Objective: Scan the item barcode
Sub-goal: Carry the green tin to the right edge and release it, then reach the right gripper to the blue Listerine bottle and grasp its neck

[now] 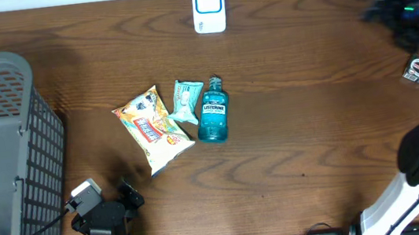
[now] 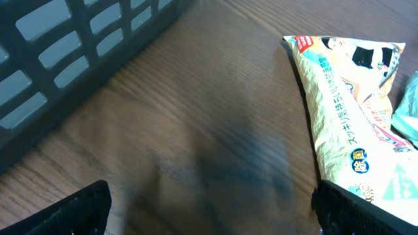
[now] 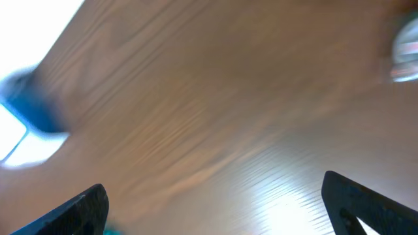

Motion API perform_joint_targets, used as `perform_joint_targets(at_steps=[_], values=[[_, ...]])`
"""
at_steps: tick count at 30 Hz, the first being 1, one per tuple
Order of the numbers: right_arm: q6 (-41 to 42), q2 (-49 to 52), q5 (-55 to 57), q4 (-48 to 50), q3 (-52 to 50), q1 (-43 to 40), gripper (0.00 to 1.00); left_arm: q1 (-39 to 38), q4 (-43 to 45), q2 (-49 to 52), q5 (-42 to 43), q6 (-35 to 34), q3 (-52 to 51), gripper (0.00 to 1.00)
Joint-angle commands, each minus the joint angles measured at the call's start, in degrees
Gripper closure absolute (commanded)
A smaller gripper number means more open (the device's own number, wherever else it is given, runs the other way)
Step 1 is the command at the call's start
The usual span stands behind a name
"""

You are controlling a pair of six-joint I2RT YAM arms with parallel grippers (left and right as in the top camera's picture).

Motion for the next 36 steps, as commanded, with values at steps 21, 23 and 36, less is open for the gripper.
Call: perform_joint_targets(at_steps=[21, 23, 36], values=[[15.87, 18.36, 33.00, 6.49, -0.66, 55.08, 0.01, 0.04, -2.01, 0.07, -1.22, -0.26, -0.24, 0.02], [17.79, 20.35, 35.41, 6.40, -0.66, 56.26, 0.02, 0.04, -2.01, 0.07, -1.22, -0.26, -0.24, 0.02], [18.01, 26.75, 35.91, 2.62, -0.66, 56.96, 0.36, 0.04, -2.01, 0.07, -1.22, -0.26, -0.24, 0.02]])
